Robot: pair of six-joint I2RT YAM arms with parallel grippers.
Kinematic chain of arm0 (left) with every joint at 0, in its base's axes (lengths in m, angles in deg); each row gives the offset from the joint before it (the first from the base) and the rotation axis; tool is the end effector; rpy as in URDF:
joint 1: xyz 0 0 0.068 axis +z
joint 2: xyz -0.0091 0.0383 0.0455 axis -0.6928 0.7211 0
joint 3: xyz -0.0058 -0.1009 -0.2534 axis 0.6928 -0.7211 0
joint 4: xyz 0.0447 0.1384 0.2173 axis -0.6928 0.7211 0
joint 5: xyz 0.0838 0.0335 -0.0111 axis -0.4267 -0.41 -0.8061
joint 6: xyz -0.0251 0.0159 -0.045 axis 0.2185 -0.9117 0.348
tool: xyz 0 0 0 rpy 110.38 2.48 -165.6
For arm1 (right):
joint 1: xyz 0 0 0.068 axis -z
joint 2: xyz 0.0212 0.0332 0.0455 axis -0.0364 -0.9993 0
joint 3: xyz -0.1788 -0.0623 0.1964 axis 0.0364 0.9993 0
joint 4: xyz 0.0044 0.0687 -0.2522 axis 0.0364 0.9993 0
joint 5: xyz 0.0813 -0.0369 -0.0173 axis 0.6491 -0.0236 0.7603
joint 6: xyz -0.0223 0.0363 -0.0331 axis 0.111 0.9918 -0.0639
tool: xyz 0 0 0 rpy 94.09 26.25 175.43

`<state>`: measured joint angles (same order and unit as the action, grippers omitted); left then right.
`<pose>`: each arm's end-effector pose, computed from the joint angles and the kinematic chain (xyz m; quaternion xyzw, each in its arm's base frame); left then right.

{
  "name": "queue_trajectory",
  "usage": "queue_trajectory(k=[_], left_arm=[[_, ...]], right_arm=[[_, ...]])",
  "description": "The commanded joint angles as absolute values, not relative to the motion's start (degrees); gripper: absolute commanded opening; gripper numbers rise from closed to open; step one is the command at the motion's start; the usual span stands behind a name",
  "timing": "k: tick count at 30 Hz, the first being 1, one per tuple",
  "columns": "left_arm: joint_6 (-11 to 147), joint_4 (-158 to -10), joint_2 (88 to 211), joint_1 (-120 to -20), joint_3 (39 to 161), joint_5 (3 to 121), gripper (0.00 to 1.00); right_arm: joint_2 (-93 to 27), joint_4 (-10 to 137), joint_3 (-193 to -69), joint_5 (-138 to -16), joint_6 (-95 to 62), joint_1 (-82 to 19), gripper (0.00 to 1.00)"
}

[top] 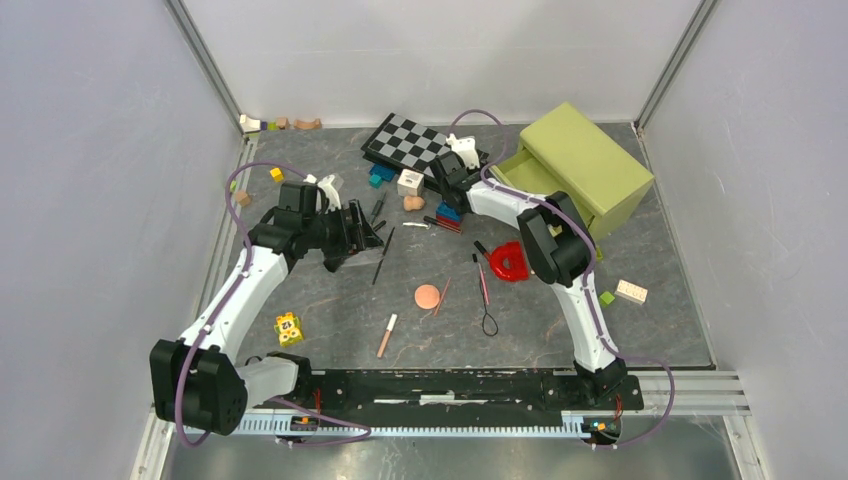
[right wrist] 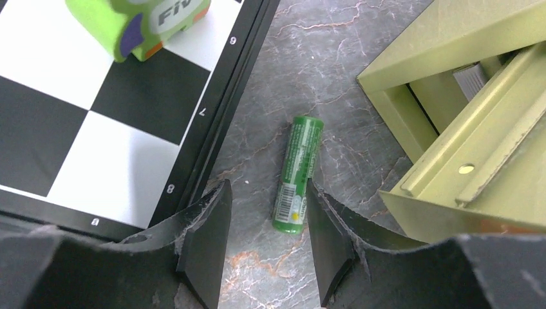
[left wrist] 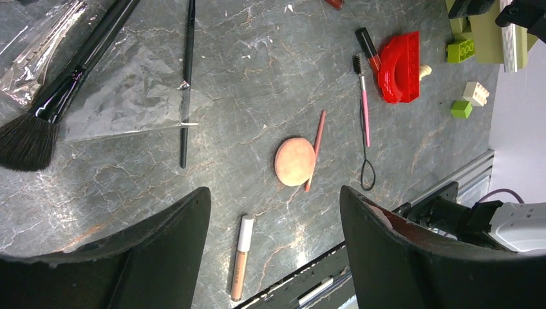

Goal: Organize the makeup
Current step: Pick up the makeup from the center of the board.

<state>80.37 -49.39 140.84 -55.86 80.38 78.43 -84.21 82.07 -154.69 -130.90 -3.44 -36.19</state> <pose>0.2335 -0.0646 0.2742 -0.0163 0.9135 -0.2967 0.2778 0.4255 0.2570 0.1486 0.0198 0.8780 -0.1976 0.4354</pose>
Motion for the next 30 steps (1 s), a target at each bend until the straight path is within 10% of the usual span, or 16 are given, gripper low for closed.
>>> queue_trajectory(k=[1, 30], left_arm=[[80.0, -51.7, 141.3, -54.9, 80.0, 81.3, 0.8], [80.6, -53.0, 141.2, -53.3, 79.2, 83.4, 0.79]], right_arm=[[-85.4, 81.0, -157.1, -133.2, -2.3, -35.2, 0.53], [-80.5, 80.3, -144.5, -134.0, 3.0, -31.7, 0.52]])
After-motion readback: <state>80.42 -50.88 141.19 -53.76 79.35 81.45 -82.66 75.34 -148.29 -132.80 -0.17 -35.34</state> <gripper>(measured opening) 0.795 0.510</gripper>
